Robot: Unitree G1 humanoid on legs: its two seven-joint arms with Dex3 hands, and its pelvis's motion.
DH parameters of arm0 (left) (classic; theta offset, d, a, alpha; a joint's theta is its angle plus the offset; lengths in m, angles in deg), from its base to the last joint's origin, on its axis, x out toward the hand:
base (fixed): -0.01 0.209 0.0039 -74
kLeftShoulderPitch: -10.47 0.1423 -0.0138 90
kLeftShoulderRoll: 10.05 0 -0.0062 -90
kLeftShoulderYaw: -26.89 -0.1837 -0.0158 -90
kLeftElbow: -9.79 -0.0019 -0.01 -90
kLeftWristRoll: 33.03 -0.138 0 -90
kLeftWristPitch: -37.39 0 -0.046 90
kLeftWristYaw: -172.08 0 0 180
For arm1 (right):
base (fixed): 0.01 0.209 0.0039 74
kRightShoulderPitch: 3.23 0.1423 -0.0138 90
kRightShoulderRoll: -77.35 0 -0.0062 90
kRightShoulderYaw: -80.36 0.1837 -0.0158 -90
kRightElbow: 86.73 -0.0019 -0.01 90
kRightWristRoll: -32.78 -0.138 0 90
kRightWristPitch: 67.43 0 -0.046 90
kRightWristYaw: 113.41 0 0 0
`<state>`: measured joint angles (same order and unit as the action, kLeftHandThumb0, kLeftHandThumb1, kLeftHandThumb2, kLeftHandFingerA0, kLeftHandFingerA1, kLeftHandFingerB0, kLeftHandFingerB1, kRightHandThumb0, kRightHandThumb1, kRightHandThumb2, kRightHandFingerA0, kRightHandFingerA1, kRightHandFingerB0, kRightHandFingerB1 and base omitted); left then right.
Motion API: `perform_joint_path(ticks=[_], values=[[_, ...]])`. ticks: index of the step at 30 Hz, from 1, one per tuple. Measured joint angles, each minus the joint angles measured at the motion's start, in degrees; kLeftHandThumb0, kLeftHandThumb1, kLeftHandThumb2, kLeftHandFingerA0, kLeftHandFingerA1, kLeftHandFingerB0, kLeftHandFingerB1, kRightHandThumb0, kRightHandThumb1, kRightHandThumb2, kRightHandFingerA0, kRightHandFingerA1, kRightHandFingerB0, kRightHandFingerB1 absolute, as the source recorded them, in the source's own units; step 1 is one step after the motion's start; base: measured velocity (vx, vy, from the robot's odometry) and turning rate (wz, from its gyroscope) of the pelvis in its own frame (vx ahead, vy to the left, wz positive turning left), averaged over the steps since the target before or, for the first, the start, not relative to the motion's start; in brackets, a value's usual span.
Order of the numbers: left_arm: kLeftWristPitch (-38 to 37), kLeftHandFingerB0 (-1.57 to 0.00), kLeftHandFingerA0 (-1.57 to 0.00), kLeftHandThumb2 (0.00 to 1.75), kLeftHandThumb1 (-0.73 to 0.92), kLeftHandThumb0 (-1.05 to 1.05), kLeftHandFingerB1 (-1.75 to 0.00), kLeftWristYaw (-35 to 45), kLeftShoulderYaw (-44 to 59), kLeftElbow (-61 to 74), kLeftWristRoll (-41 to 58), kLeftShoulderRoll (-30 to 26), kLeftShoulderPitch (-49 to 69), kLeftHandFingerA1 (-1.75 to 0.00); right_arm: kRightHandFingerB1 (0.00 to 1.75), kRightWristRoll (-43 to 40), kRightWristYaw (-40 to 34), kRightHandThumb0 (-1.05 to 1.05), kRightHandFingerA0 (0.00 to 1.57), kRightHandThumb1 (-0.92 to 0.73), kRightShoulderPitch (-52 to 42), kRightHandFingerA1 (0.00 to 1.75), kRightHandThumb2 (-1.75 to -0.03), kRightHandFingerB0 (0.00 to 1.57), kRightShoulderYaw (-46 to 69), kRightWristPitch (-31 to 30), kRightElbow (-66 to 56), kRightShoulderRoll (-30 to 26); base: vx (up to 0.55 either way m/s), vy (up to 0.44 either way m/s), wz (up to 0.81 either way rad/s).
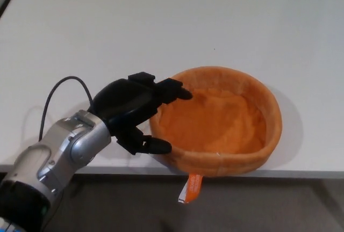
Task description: A soft plate is kept in the center of the table close to the robot and the robot uses its left hand to pick up the plate, turns it upside down and places it back on the table
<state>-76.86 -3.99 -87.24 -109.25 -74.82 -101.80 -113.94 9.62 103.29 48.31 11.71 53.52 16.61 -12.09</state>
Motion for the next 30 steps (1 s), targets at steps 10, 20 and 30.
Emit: perform_joint_path(ticks=[10, 20, 30], values=[[1.5, -0.09, -0.33, 1.13, 0.53, -1.05, -0.66, -0.3, -8.8, -3.2, -3.6, 2.6, -1.7, -0.87, 0.41, -1.2, 1.6, -0.65, 0.21, -0.7, 0.4, 0.52, -1.0, 0.06, 0.1, -0.7, 0.5, 0.0, 0.0, 0.0, 0.0], [1.9, -0.09, -0.31, 1.14, 0.56, -1.05, -0.68, -1.0, -15.3, -4.6, -7.2, 6.3, -3.3, -0.84, 0.42, -1.5, 1.5, -0.6, 0.22, -0.69, -0.7, 0.54, -1.0, 0.07, 0.4, -2.0, -1.8, 0.0, 0.0, 0.0, 0.0], [2.0, -1.36, -1.57, 1.1, 0.49, -1.05, -1.63, -4.4, -24.1, -5.0, -13.7, 6.1, -7.4, -1.72, 0.43, -1.4, 1.4, -0.57, 0.23, -0.7, -0.7, 0.54, -1.0, 0.09, 0.6, -2.1, -0.5, 0.1, 0.0, 0.0, 0.0]])
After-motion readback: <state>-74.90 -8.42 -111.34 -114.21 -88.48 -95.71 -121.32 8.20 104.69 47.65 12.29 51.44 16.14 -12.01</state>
